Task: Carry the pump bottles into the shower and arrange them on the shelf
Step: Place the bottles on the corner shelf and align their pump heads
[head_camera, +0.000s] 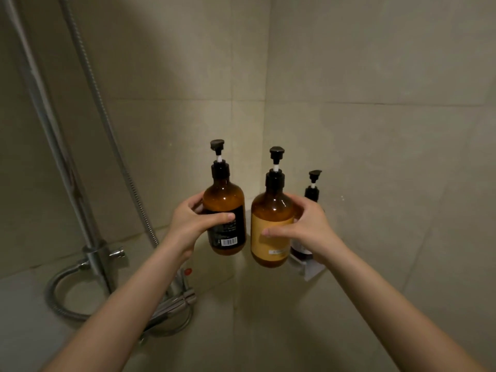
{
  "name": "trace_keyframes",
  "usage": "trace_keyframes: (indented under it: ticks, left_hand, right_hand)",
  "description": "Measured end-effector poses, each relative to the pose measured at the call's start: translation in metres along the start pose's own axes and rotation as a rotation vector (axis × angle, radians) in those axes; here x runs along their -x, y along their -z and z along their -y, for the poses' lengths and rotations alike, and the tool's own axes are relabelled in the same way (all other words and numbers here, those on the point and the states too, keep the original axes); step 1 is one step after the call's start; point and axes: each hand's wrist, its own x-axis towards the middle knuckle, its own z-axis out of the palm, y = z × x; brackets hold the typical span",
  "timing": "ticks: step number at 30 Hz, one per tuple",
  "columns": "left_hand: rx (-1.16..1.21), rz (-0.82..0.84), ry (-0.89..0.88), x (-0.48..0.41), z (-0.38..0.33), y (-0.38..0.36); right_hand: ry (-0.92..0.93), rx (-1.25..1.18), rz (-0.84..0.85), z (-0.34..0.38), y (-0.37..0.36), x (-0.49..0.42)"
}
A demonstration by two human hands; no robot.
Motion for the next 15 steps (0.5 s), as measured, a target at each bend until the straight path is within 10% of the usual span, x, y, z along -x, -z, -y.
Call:
trace_keyframes:
  ticks: [15]
  left_hand:
    - [-0.021, 0.056, -0.047, -0.117, 0.042, -0.022]
  right_hand:
    - [-0.156, 0.234, -0.490, -0.016, -0.047, -0.052]
